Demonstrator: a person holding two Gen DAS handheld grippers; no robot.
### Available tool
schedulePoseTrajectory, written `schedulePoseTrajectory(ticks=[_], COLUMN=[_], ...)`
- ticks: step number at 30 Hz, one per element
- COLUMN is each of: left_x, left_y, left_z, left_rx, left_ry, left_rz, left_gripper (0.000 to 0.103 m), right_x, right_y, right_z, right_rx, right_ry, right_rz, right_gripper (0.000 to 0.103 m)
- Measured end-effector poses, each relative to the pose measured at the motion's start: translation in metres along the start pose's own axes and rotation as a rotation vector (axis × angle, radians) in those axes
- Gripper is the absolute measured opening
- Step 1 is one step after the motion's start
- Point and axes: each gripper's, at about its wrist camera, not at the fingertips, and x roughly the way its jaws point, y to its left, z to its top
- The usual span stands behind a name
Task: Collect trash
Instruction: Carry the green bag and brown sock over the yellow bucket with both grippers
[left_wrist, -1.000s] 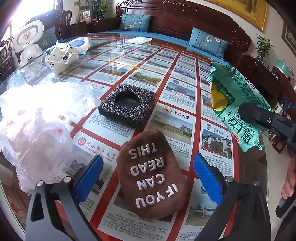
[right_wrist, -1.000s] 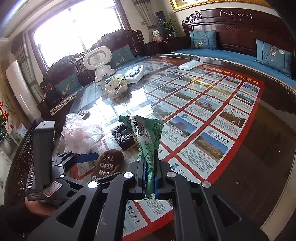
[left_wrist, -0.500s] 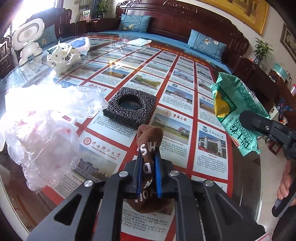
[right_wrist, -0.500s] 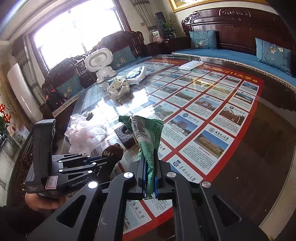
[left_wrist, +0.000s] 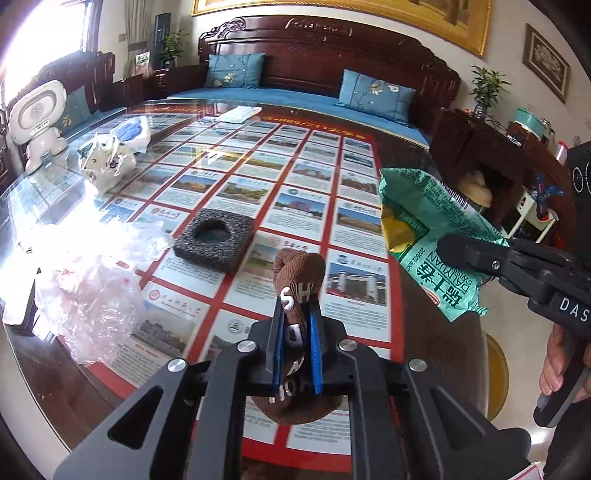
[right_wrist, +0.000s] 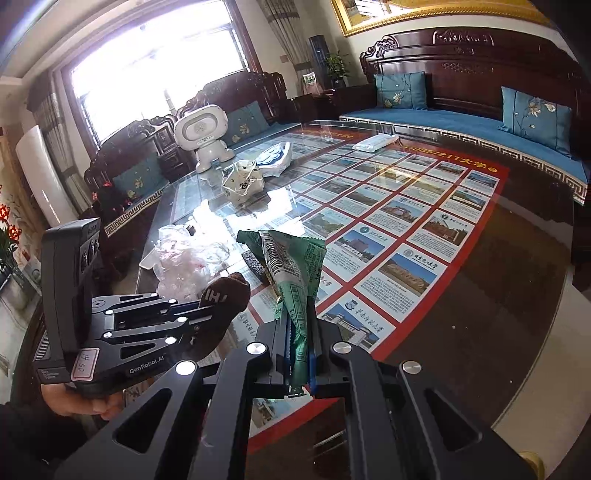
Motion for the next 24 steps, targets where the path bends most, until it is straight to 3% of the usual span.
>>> schedulePoseTrajectory(ticks=[12,24], left_x=[-0.002,0.035], left_y=[-0.099,-0.254], left_z=[-0.012,-0.041], left_rx=[0.147,0.338], left_ry=[0.036,0.166], left_rz=[-0.130,-0.328], left_gripper=[0.012,0.012], right_x=[-0.086,-0.184], right_y=[-0.035,-0.117], right_z=[-0.051,-0.149], right_rx=[0.067,0.246], right_ry=[-0.060,-0.103], right_rz=[-0.127,-0.323], right_gripper=[0.007,0.007])
